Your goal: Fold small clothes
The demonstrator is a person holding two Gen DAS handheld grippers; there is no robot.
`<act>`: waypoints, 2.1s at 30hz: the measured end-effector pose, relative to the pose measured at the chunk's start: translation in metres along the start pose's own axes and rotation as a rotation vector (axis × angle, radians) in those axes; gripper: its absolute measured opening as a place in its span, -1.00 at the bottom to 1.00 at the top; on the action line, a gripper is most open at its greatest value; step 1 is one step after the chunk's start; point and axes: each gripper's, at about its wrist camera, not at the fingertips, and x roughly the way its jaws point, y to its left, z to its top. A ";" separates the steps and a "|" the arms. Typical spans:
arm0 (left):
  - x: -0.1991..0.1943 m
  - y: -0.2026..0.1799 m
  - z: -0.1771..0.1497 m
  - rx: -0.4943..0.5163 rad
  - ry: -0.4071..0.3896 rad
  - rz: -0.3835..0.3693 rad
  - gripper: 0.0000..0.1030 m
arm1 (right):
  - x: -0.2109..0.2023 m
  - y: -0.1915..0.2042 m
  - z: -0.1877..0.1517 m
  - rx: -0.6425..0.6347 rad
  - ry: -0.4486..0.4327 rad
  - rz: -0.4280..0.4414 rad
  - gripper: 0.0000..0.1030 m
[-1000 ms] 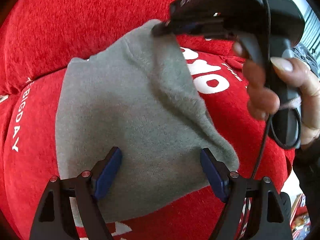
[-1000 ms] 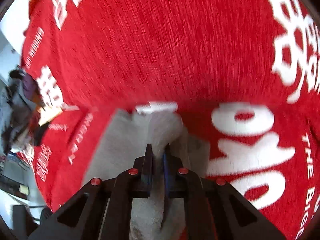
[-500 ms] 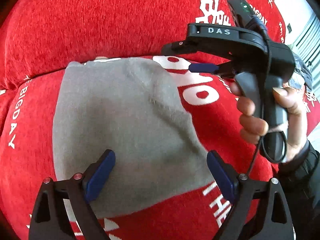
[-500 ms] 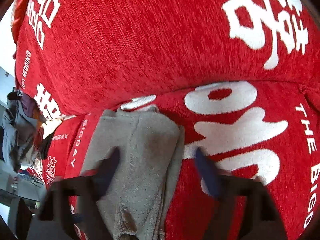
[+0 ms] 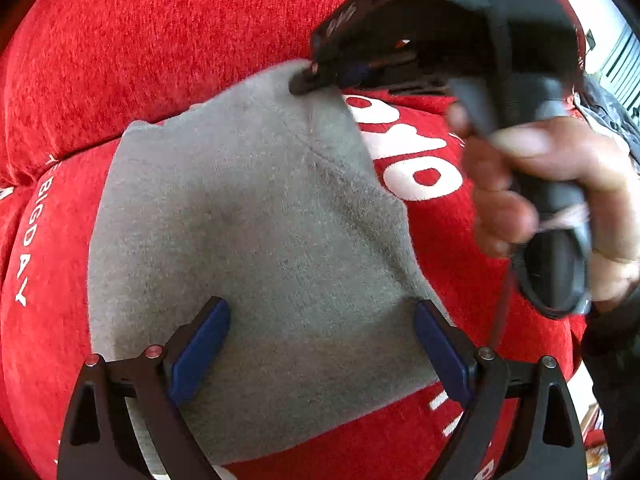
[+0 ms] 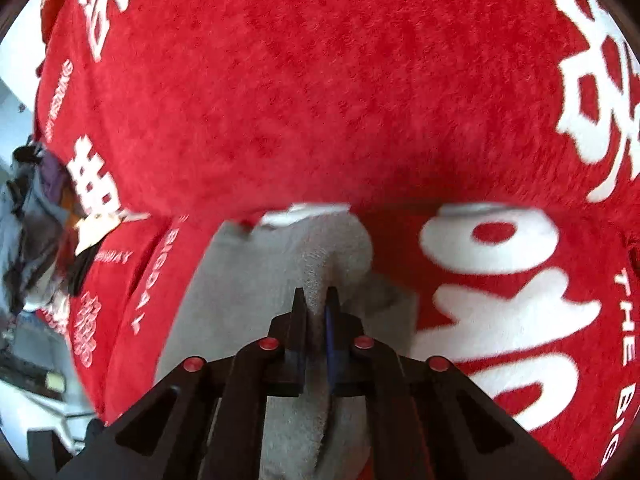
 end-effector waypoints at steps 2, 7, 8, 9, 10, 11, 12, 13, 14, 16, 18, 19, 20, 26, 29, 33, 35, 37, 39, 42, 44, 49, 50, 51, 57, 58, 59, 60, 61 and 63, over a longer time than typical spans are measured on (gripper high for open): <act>0.002 -0.006 0.000 0.023 0.003 0.024 0.80 | 0.025 -0.009 -0.002 -0.005 0.056 -0.064 -0.85; 0.004 -0.012 -0.004 0.060 -0.001 0.033 0.85 | 0.031 -0.015 -0.010 0.019 0.060 -0.040 -0.69; 0.000 -0.011 -0.003 0.058 0.008 0.025 0.85 | 0.025 -0.019 -0.009 0.049 0.065 -0.028 -0.64; -0.009 -0.003 -0.003 0.048 0.013 0.006 0.85 | 0.018 -0.021 -0.009 0.060 0.060 -0.029 -0.61; -0.017 0.002 -0.003 0.029 0.010 -0.022 0.85 | 0.009 -0.022 -0.009 0.064 0.048 -0.040 -0.60; -0.029 0.014 -0.002 0.000 -0.007 -0.049 0.85 | -0.002 -0.020 -0.011 0.058 0.030 -0.048 -0.60; -0.043 0.026 -0.003 -0.033 -0.032 -0.059 0.85 | -0.018 -0.016 -0.016 0.035 0.006 -0.040 -0.59; -0.051 0.035 -0.004 -0.054 -0.047 -0.057 0.85 | -0.032 -0.009 -0.022 0.003 -0.012 -0.017 -0.57; -0.058 0.046 -0.007 -0.072 -0.059 -0.049 0.85 | -0.044 -0.004 -0.029 -0.029 -0.020 0.012 -0.56; -0.061 0.069 -0.012 -0.114 -0.057 -0.011 0.85 | -0.057 0.014 -0.040 -0.082 -0.027 0.059 -0.53; -0.058 0.091 -0.020 -0.183 -0.024 0.021 0.85 | -0.064 0.032 -0.056 -0.127 -0.024 0.092 -0.32; -0.053 0.099 -0.023 -0.214 -0.006 0.022 0.85 | -0.062 0.039 -0.063 -0.142 -0.013 0.102 -0.04; -0.047 0.107 -0.027 -0.240 0.014 0.026 0.85 | -0.057 0.045 -0.071 -0.156 0.000 0.098 0.05; -0.030 0.111 -0.043 -0.242 0.055 0.059 0.85 | -0.023 0.037 -0.103 -0.132 0.072 -0.026 0.07; -0.035 0.113 -0.043 -0.243 0.045 0.075 0.85 | -0.034 0.034 -0.102 -0.084 0.062 -0.044 0.07; -0.055 0.106 -0.042 -0.194 -0.003 0.137 0.85 | -0.065 0.049 -0.106 -0.117 0.017 -0.214 0.20; -0.058 0.106 -0.041 -0.186 -0.013 0.157 0.85 | -0.072 0.056 -0.107 -0.138 0.006 -0.225 0.41; -0.057 0.110 -0.040 -0.192 -0.010 0.173 0.85 | -0.072 0.064 -0.110 -0.156 0.002 -0.225 0.51; -0.053 0.115 -0.041 -0.208 0.001 0.167 0.85 | -0.065 0.065 -0.115 -0.159 0.014 -0.218 0.51; -0.043 0.119 -0.039 -0.213 0.032 0.156 0.85 | -0.036 0.059 -0.121 -0.139 0.095 -0.233 0.51; -0.044 0.121 -0.036 -0.198 0.034 0.138 0.85 | -0.021 0.049 -0.125 -0.112 0.156 -0.229 0.52; -0.049 0.157 -0.015 -0.291 0.016 0.096 0.85 | -0.069 0.003 -0.113 0.037 0.024 -0.245 0.55; -0.045 0.167 -0.009 -0.322 0.030 0.083 0.85 | -0.075 -0.006 -0.109 0.055 0.016 -0.242 0.55; -0.040 0.178 -0.002 -0.351 0.047 0.062 0.85 | -0.081 -0.019 -0.104 0.084 0.013 -0.235 0.55; -0.021 0.205 0.025 -0.404 0.093 -0.009 0.85 | -0.095 -0.070 -0.082 0.192 0.003 -0.235 0.55; -0.017 0.203 0.028 -0.403 0.103 -0.030 0.85 | -0.094 -0.073 -0.081 0.215 0.007 -0.198 0.55; -0.012 0.200 0.030 -0.400 0.113 -0.053 0.85 | -0.089 -0.074 -0.080 0.237 0.019 -0.147 0.55; -0.005 0.194 0.032 -0.394 0.128 -0.081 0.85 | -0.082 -0.074 -0.079 0.251 0.039 -0.089 0.55; 0.002 0.189 0.033 -0.387 0.142 -0.105 0.85 | -0.072 -0.070 -0.077 0.253 0.061 -0.041 0.55; 0.016 0.176 0.037 -0.382 0.169 -0.146 0.85 | -0.050 -0.061 -0.076 0.236 0.107 0.011 0.55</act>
